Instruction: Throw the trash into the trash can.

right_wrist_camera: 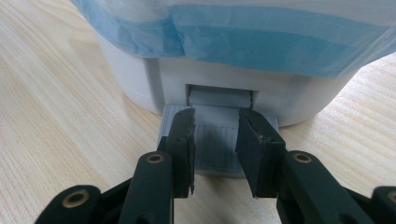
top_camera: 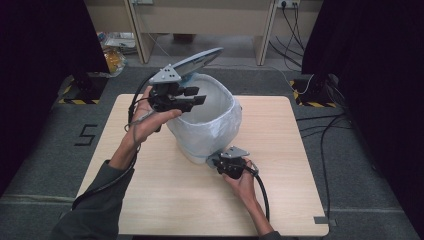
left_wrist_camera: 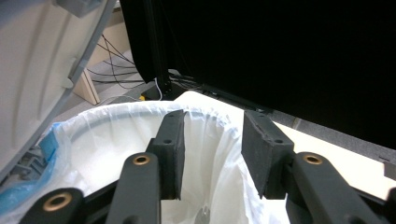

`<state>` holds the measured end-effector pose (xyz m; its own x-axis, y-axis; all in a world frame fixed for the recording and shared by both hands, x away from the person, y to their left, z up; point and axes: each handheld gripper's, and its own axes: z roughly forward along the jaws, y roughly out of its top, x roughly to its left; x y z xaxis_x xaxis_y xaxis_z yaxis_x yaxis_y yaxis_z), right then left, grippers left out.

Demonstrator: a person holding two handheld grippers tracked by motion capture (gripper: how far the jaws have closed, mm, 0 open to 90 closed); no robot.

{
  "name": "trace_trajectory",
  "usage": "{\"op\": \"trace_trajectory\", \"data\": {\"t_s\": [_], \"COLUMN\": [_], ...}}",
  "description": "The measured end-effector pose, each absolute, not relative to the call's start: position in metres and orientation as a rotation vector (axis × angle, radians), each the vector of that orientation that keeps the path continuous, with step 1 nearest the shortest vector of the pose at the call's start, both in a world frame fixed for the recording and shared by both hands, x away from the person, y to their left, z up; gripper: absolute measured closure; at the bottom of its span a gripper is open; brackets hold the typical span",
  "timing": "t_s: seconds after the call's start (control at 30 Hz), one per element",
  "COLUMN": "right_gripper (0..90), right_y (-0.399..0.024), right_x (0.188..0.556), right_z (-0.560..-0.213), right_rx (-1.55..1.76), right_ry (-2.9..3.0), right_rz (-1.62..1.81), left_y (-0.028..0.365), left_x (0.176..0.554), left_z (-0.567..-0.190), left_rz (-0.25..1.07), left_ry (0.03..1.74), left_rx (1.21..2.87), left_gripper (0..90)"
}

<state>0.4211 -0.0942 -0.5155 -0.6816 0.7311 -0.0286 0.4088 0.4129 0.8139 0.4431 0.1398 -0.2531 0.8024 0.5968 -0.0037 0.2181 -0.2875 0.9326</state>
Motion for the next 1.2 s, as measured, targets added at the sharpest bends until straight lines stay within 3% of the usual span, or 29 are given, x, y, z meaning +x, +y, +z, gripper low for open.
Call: {"op": "trace_trajectory", "data": {"t_s": [0.83, 1.2], "right_gripper": [66.9, 66.9], "right_y": [-0.094, -0.094], "right_x": [0.421, 0.421], "right_z": [-0.515, -0.516], "right_rx": [0.981, 0.980], "right_ry": [2.292, 2.291], "right_rz": [1.164, 1.165], "left_y": [0.175, 0.181], "left_x": [0.396, 0.377], "left_z": [-0.282, -0.299], "left_rz": [0.379, 0.375], "left_ry": [0.597, 0.579], "left_rx": [1.878, 1.901], "left_gripper": [41.7, 39.2]}}
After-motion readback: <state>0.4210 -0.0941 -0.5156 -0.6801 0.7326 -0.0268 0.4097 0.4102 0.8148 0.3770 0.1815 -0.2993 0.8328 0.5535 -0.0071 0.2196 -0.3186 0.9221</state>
